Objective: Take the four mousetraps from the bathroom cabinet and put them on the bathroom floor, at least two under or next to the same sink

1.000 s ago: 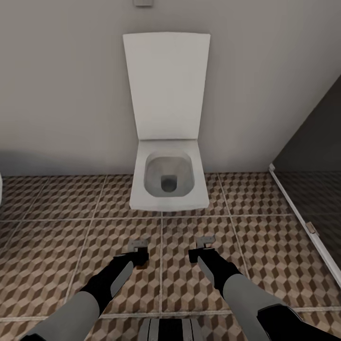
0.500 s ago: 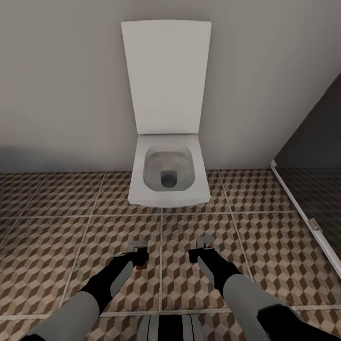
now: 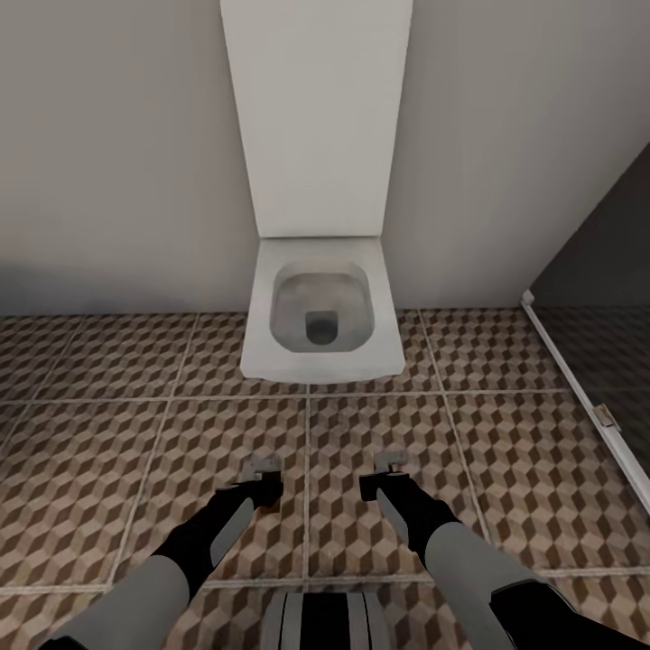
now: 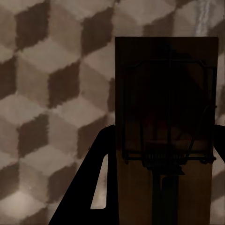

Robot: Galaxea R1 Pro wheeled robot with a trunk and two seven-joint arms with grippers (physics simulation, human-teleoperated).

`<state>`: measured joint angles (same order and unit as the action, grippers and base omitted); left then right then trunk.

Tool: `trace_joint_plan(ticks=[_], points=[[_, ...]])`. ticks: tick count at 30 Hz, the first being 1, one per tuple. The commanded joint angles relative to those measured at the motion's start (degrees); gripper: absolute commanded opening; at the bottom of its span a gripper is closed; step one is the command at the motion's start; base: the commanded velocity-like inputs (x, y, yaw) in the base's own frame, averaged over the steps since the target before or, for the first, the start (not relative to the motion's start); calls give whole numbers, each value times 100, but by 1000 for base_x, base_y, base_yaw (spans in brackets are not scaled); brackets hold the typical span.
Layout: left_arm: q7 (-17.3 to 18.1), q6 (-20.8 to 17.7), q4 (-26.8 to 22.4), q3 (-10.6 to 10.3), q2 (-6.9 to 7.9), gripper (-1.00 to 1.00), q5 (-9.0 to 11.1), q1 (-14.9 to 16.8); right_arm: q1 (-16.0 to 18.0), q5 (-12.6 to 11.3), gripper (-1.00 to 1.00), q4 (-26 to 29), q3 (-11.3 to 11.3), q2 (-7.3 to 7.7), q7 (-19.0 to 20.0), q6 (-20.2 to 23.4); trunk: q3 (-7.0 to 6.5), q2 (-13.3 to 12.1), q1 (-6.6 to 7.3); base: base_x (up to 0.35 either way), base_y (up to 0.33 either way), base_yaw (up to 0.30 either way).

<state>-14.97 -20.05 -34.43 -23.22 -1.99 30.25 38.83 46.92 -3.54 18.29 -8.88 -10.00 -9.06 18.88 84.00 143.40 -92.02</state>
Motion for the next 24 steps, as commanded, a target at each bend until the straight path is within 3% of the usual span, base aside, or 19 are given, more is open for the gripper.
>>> trace_joint_plan(ticks=[1,24], points=[[-68,-16,-11,-34,5,-100,53,2,2,-46,-100,8,-31,0,-22,28,26,3,-1,0,0,0],[-67,-16,-11,-34,0,-100,58,2,2,-46,-100,8,-27,0,-21,28,536,34,-61,0,0,0]])
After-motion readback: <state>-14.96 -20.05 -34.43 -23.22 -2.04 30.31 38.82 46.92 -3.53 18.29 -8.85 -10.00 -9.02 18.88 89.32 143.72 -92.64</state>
